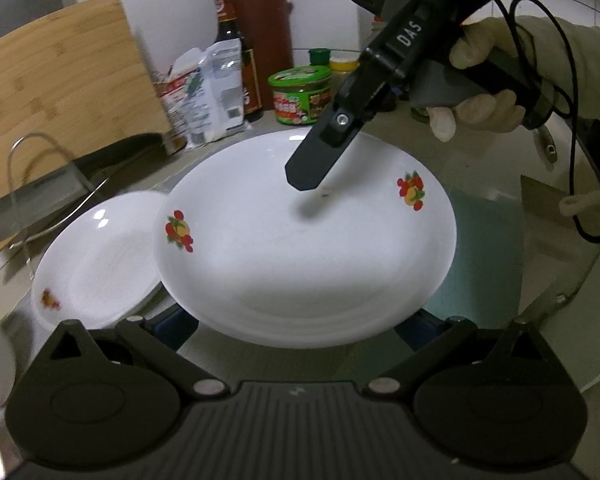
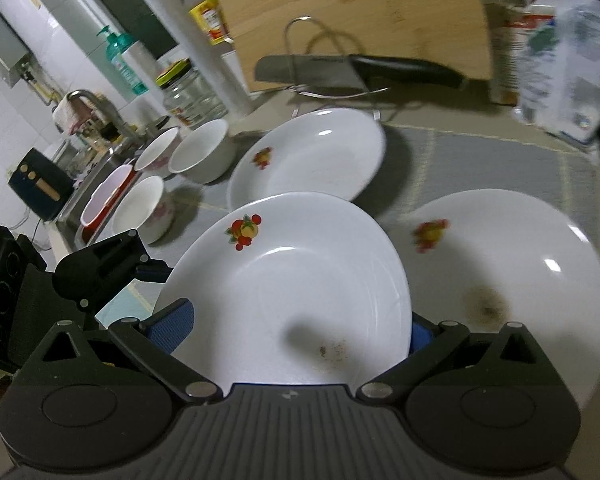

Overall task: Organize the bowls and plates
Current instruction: 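Lower the held white plate onto the stained plate with the right gripper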

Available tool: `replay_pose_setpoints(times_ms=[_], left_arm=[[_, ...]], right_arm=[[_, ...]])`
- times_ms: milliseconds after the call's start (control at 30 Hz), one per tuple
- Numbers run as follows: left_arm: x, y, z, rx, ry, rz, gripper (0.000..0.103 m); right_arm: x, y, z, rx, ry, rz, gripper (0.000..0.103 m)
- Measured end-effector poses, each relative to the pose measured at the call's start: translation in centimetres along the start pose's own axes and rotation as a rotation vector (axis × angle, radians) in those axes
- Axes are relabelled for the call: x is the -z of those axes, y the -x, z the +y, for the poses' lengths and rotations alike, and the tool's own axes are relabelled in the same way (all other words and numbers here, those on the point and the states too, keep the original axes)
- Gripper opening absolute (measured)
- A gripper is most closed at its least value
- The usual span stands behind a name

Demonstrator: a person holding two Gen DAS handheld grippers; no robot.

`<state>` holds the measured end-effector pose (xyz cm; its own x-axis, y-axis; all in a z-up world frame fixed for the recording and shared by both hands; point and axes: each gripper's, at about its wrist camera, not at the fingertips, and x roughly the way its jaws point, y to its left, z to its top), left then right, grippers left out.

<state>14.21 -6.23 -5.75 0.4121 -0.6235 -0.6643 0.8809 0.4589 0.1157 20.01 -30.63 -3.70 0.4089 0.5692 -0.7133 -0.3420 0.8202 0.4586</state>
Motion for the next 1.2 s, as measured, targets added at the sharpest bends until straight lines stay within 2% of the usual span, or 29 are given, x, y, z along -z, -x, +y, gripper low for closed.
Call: replay_pose_setpoints(times_ms=[533,1200], left_arm=[[-4.1,-6.6,-1.5,0.029,-0.004,0.02,0.102],[-5.9,-9.4,-1.7,0.013,0.014,0.063,0.102]], right_arm=[[-0.1,2.4,-6.4,0.051,-0.029,-0.025,0.103],[-0.9,2.1,-9.9,0.042,-0.041,-0.004,0.103]])
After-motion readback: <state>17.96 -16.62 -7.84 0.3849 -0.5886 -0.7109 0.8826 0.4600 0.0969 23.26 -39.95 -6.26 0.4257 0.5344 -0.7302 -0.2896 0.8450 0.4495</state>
